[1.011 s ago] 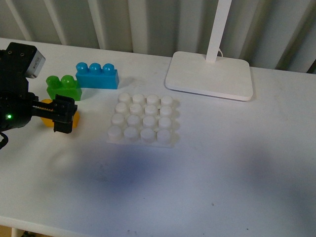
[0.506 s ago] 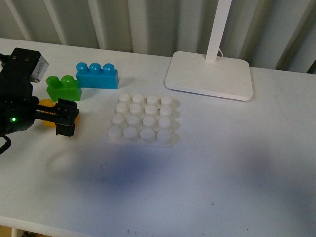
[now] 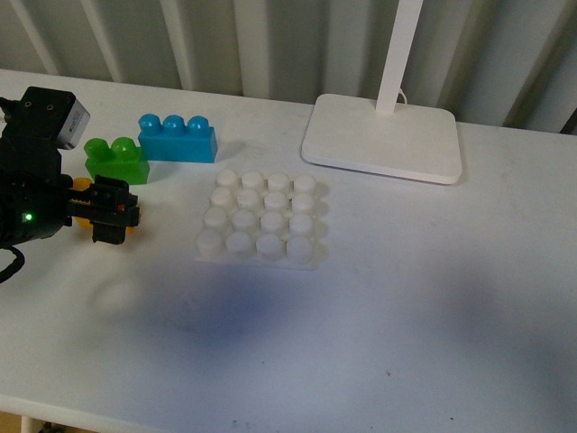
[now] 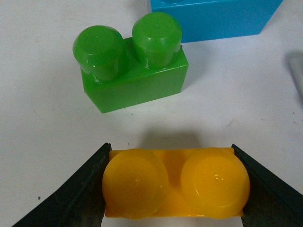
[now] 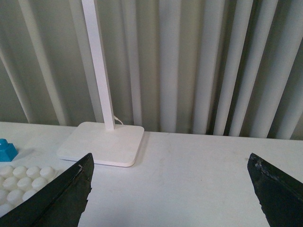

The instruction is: Insert yellow block into base center

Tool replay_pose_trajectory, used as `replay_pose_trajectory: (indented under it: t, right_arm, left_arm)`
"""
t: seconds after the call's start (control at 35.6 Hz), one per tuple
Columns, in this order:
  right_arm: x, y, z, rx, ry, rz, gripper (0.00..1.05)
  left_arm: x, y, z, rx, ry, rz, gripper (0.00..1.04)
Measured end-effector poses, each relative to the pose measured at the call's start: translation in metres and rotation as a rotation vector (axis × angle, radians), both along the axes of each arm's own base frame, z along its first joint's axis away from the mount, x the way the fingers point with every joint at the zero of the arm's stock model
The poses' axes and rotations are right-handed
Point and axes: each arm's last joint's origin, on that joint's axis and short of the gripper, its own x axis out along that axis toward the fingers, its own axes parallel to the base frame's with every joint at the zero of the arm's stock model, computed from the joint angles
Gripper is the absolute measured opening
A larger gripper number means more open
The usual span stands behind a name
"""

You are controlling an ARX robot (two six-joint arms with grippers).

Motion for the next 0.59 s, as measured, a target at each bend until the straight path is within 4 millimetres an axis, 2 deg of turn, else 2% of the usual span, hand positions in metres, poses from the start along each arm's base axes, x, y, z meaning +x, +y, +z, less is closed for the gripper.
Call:
replay_pose_trajectory:
  t: [0.14,0.42,0.59]
  right_arm:
    - [0.0,0.0,0.0,0.0,0.0,0.0,0.95]
    - [0.0,0.0,0.0,0.0,0.0,0.0,0.95]
    - [0.0,0.0,0.0,0.0,0.0,0.0,0.95]
  left_arm:
    - [0.001,-0.002,0.005,-0.013,-0.008,0.002,0.66]
    - [-0.008,-0.018,0.032,-0.023,-0.053,0.015,0.66]
    - [-0.022,-0.053,0.041,-0.028,-0.057,-0.002,0.66]
